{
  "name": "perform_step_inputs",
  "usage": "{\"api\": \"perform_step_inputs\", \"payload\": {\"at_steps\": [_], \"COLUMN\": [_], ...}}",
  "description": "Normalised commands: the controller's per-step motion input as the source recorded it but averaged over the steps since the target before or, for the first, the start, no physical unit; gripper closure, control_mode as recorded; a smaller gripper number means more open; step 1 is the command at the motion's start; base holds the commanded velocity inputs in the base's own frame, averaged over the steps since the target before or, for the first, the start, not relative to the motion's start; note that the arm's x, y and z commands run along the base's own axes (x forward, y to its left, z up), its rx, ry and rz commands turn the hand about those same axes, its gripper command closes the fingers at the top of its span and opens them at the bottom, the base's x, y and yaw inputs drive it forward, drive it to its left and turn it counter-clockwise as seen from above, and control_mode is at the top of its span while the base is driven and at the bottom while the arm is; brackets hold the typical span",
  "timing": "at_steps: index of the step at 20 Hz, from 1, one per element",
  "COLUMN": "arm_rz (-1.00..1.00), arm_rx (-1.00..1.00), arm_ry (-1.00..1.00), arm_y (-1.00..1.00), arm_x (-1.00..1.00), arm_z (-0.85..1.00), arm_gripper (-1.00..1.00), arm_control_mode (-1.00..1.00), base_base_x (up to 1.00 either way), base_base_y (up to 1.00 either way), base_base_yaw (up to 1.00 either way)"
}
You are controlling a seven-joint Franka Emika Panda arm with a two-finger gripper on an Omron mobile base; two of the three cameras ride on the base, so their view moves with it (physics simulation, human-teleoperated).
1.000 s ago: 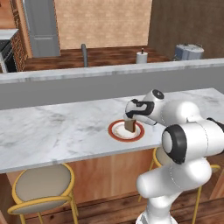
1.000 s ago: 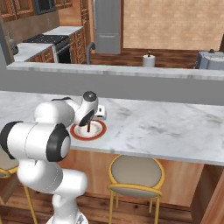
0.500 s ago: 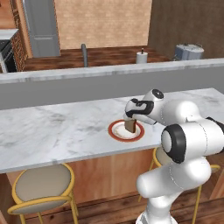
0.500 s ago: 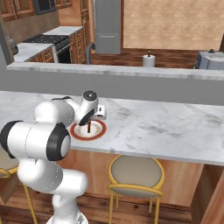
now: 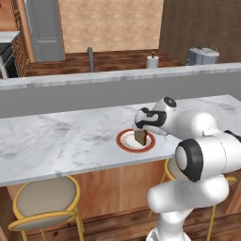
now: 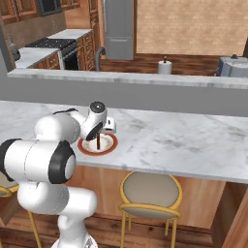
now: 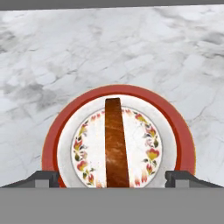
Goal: Start the toaster. Once the lever pops up, take the bread to the plate on the dining counter.
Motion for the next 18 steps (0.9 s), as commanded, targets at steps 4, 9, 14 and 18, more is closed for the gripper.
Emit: {"api": "perform_step_inputs", "payload": {"at_steps": [4, 9, 14, 18], "arm_rz": [0.00, 0.00, 0.00, -0.02], "arm_rx": [0.00, 0.00, 0.00, 0.00], "arm_ry": [0.00, 0.00, 0.00, 0.00], "arm_y": [0.01, 0.00, 0.02, 0.00], "arm_x": [-0.06, 0.00, -0.07, -0.27], "arm_z": [0.00, 0.05, 0.32, 0.60], "arm_gripper": [-1.00, -1.00, -1.00, -1.00], "arm_control_mode": [-1.00, -1.00, -1.00, -1.00], "base_base_x": [0.00, 0.00, 0.00, 0.00], "base_base_y": [0.00, 0.00, 0.00, 0.00], "base_base_yaw": [0.00, 0.00, 0.00, 0.00]}}
